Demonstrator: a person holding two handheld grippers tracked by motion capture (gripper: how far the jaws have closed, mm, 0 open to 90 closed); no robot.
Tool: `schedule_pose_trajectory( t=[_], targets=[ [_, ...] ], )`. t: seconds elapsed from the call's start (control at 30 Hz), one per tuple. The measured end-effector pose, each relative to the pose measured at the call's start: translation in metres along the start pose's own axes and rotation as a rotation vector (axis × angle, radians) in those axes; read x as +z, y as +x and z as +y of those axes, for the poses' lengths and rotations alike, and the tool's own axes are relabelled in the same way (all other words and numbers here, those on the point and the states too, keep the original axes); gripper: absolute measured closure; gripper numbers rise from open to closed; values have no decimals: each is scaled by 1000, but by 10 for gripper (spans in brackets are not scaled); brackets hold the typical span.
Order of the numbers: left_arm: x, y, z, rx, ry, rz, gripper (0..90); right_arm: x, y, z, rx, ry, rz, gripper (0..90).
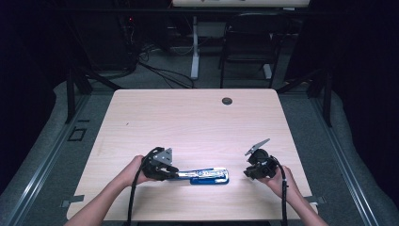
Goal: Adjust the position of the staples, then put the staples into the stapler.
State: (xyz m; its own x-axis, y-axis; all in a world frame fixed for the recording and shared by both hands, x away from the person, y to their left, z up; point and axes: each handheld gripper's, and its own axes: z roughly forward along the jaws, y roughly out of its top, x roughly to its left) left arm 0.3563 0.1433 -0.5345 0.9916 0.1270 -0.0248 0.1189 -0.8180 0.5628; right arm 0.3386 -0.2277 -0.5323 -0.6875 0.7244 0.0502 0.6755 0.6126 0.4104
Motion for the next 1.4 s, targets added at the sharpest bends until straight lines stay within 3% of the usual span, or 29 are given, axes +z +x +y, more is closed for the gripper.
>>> schedule_pose_trajectory(
  t=[0.3,0.33,0.37,0.43,0.83,1.23,1.4],
  targets=[
    [0,0,0,0,-1,3,760,1,0,5,-5,-34,13,784],
    [0,0,0,0,0,3,760,0,-1,6,-30,-15,2,785],
    [0,0,0,1,0,3,760,2,0,7,-16,-36,14,785],
    [0,0,0,1,-1,0,761,1,-1,10,-46,-28,7,785],
    [1,-2,0,-2,-5,24,760,4,-3,26,-103,-49,33,785],
    [0,0,0,5,-3,0,760,6,-7,45,-155,-83,73,785],
    [0,0,0,0,0,1,760,9,-8,53,-149,-97,82,785]
  ],
)
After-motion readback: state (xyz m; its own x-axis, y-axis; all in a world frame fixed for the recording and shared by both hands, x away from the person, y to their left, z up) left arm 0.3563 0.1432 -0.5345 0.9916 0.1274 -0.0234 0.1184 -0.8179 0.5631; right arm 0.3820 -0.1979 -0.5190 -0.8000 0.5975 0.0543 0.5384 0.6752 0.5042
